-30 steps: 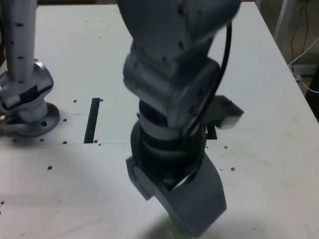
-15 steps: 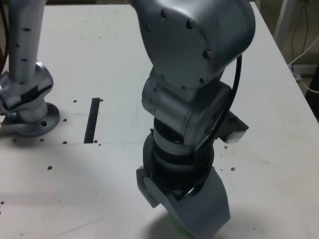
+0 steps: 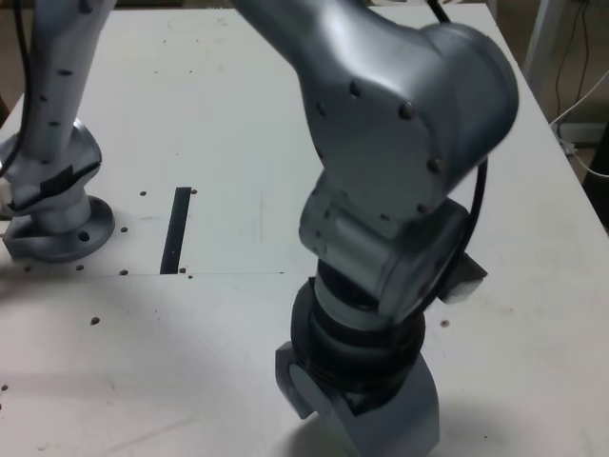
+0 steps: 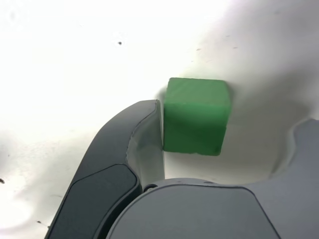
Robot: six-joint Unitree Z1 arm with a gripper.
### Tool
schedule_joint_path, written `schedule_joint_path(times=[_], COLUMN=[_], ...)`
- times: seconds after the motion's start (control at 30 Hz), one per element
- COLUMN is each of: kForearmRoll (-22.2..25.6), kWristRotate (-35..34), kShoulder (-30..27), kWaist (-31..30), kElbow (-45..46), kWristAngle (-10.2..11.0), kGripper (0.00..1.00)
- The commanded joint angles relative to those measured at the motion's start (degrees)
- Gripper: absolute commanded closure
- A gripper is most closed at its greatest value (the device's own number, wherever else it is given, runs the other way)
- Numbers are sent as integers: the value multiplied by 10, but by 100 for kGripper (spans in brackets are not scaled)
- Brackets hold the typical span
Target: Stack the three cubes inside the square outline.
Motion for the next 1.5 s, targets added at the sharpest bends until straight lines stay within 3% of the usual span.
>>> schedule_joint_path(times=[0.0, 0.1, 0.2, 0.83, 1.03, 1.3, 1.47], kForearmRoll=[3, 4, 6, 21, 62, 161, 191], kWristRotate=[1, 2, 3, 4, -5, 0, 12], kShoulder=[9, 14, 16, 22, -10, -97, -124], kWaist=[1, 1, 1, 1, 9, 100, 186], kElbow=[-6, -10, -12, -22, -32, -77, -84], kWristAngle=[0, 2, 3, -2, 15, 39, 29], kGripper=[58, 71, 78, 78, 78, 78, 78])
